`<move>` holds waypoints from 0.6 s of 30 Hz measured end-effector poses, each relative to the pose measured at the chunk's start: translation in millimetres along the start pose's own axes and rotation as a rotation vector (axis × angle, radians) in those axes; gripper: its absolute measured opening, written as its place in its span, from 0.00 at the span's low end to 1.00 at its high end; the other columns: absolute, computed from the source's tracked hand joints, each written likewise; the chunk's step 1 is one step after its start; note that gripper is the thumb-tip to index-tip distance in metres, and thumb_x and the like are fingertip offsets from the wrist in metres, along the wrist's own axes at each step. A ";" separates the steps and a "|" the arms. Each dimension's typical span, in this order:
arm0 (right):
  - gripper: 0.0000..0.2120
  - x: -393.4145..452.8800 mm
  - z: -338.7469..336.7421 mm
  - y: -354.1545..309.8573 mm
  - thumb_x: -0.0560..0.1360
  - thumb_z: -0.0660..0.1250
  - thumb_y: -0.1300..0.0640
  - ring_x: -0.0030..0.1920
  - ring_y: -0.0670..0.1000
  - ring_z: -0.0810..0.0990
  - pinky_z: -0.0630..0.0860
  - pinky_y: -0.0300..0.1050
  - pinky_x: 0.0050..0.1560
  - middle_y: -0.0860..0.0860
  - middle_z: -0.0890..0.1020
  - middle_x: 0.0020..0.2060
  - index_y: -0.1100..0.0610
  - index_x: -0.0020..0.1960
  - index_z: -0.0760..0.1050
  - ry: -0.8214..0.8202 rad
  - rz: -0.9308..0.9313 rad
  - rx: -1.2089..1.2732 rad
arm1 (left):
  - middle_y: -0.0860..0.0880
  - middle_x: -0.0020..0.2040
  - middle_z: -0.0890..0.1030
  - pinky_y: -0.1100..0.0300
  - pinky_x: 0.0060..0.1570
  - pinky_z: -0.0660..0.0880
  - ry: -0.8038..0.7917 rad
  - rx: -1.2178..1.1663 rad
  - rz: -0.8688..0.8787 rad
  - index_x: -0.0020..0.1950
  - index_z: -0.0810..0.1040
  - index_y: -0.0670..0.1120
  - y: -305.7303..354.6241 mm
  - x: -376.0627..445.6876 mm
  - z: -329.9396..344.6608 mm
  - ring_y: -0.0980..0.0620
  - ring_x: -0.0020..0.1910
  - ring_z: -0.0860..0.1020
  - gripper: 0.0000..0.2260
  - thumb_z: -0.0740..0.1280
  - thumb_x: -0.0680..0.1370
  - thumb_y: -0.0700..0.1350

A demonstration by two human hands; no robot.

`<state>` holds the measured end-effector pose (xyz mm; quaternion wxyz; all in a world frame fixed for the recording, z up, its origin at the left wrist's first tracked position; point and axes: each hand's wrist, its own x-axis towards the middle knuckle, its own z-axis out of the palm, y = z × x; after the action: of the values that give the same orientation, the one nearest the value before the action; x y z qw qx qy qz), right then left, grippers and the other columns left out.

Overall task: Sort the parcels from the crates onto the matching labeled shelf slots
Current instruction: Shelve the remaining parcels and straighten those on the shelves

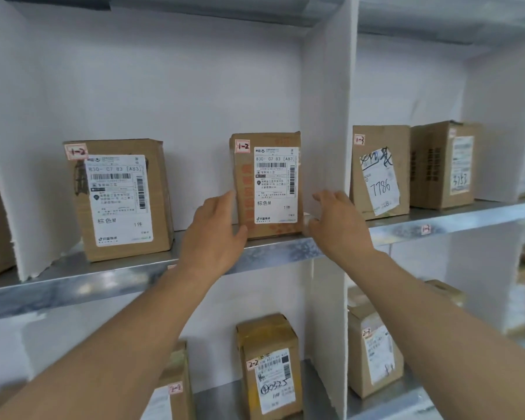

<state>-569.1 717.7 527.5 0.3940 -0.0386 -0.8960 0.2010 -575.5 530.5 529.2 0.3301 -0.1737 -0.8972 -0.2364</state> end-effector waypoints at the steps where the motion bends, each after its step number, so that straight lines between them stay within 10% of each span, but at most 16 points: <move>1: 0.17 -5.2 -4.2 1.7 0.76 0.62 0.62 0.59 0.59 0.73 0.70 0.47 0.52 0.57 0.72 0.60 0.60 0.64 0.70 0.009 -0.022 -0.034 | 0.47 0.72 0.66 0.51 0.63 0.66 0.018 0.023 0.030 0.75 0.59 0.50 -0.6 -3.8 -1.4 0.47 0.70 0.64 0.25 0.63 0.79 0.47; 18: 0.14 6.5 -72.2 139.8 0.76 0.61 0.60 0.56 0.56 0.74 0.74 0.49 0.46 0.54 0.74 0.57 0.57 0.61 0.72 0.088 -0.050 -0.304 | 0.48 0.71 0.66 0.54 0.64 0.67 -0.011 -0.042 0.297 0.75 0.59 0.49 139.3 -0.4 78.2 0.50 0.69 0.65 0.24 0.60 0.80 0.48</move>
<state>-534.0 871.1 521.3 0.4272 -0.0845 -0.8987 0.0512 -550.1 687.9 519.6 0.3526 -0.3129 -0.8583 -0.2028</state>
